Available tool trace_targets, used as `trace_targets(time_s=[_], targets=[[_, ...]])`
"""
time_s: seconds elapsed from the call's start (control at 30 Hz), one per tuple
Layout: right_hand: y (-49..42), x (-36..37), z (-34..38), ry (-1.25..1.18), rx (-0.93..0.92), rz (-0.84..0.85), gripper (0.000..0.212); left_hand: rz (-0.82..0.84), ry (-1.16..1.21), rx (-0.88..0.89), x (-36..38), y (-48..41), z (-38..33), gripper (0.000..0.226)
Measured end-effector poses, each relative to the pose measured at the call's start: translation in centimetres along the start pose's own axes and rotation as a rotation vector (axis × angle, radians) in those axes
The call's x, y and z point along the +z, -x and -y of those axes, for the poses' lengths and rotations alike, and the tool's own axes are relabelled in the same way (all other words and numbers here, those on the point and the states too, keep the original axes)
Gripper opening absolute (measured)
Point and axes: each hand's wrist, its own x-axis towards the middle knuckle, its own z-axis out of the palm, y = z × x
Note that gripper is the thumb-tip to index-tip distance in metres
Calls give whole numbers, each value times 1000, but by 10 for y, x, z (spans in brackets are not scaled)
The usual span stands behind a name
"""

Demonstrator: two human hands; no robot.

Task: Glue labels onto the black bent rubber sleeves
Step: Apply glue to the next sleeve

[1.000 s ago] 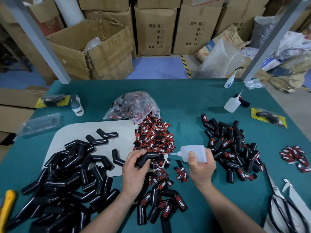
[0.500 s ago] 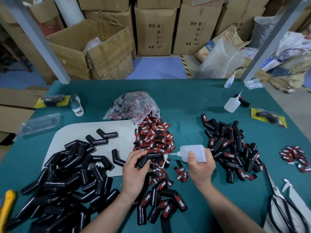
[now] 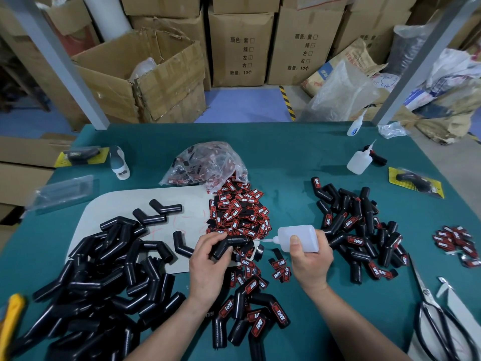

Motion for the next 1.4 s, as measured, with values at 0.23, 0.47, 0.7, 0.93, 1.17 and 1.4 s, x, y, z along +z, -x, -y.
trace_targets(time_s=[0.23,0.47,0.7,0.93,1.17,1.4], targets=[[0,0,1,1,-10,14,27,20,35,-24,-1,1,2,49],[0,0,1,-4,-13,16,28,-3,24,-9,-1,0,1,50],[0,0,-1,-14,-21,-11,26,21,10,5,-2,1,2,52],[1,0,-2,-7,-16,-10,25,20,-52,7,-2,0,4,51],[0,0,0,-16,-19,1,24,45,-30,-34,-3,1,4,47],[2,0,1,-16,-25,7,24,51,-40,-37,-2,1,2,47]])
